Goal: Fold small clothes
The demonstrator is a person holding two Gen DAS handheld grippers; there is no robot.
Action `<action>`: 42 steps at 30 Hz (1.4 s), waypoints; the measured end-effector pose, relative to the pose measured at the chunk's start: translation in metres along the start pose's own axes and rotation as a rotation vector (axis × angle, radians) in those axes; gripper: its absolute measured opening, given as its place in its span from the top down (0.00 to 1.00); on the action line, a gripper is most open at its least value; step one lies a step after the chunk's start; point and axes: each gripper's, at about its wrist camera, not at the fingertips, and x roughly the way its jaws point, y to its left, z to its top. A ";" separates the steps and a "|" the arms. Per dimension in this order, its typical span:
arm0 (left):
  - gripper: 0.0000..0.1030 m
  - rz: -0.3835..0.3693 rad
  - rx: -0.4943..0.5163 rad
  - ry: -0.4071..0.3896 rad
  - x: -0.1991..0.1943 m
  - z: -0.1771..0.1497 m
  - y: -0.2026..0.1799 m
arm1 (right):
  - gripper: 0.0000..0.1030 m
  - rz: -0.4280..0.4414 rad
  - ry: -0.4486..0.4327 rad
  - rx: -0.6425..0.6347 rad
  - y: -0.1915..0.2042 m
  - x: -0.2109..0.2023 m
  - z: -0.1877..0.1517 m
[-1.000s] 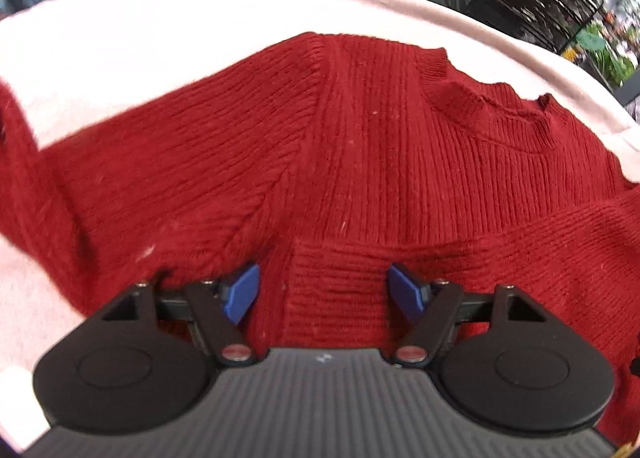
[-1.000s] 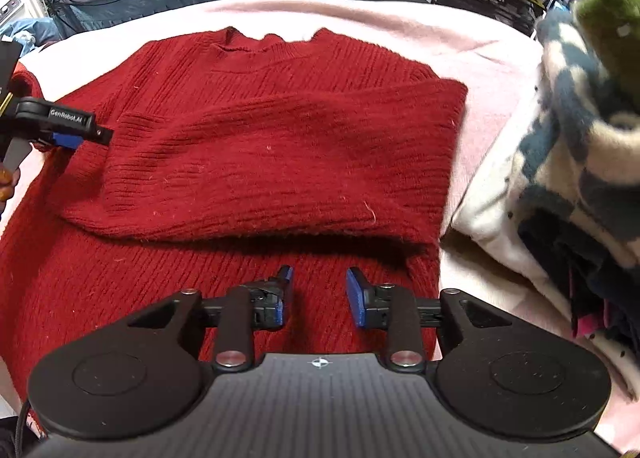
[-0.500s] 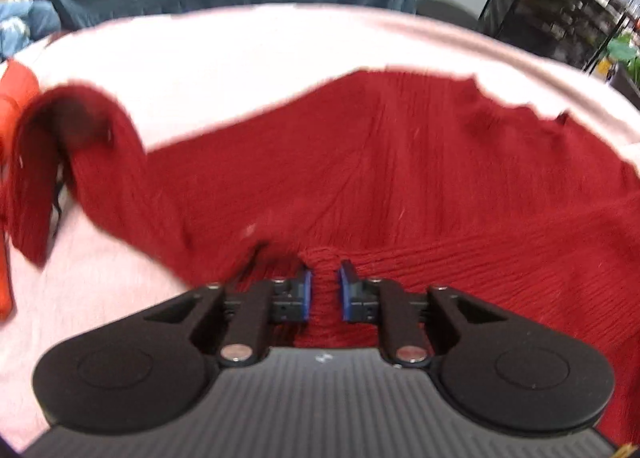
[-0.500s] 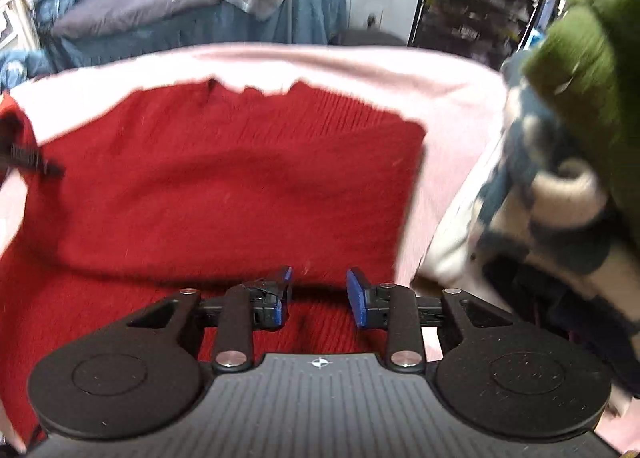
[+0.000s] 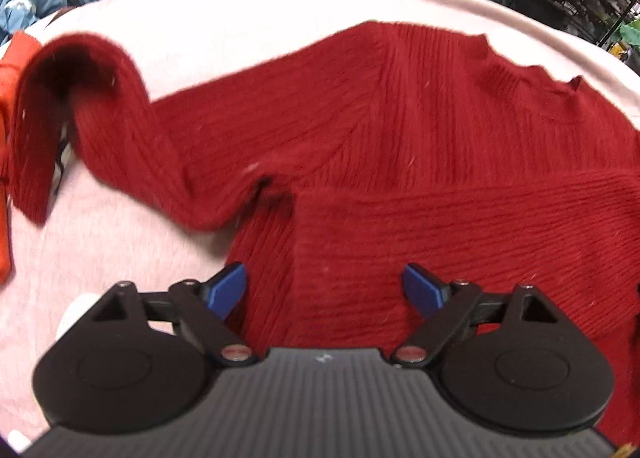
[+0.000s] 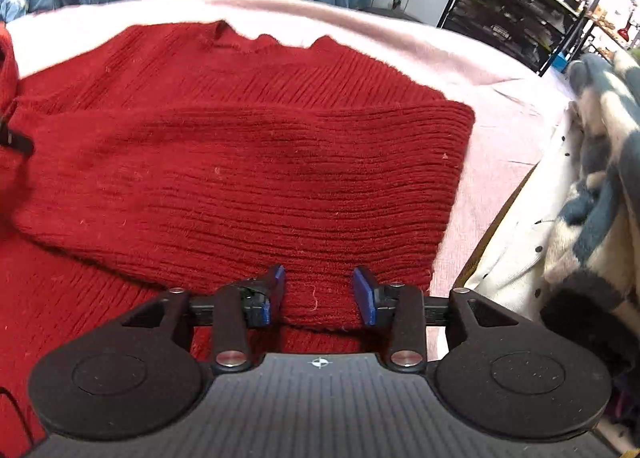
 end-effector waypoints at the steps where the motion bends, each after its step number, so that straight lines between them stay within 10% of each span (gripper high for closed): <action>1: 0.08 -0.003 -0.007 -0.007 -0.002 -0.004 0.004 | 0.36 -0.002 0.003 0.001 0.000 0.000 0.000; 13: 0.01 0.065 -0.468 -0.192 -0.068 0.026 0.138 | 0.15 0.037 -0.051 0.081 0.007 -0.041 0.014; 21: 0.02 0.016 -0.675 -0.165 -0.033 0.087 0.190 | 0.13 0.131 -0.015 0.095 0.032 -0.055 0.021; 24: 0.40 0.013 -0.708 -0.088 -0.006 0.099 0.198 | 0.13 0.133 -0.012 0.068 0.041 -0.061 0.021; 31: 0.90 0.054 -0.652 -0.150 -0.011 0.095 0.198 | 0.10 0.099 0.007 0.090 0.031 -0.066 0.012; 36: 0.90 0.046 -0.502 -0.309 -0.062 0.106 0.179 | 0.10 0.095 0.027 0.143 0.020 -0.060 0.009; 42: 0.90 -0.138 -0.315 -0.440 -0.109 0.121 0.112 | 0.10 0.106 0.027 0.142 0.022 -0.058 0.012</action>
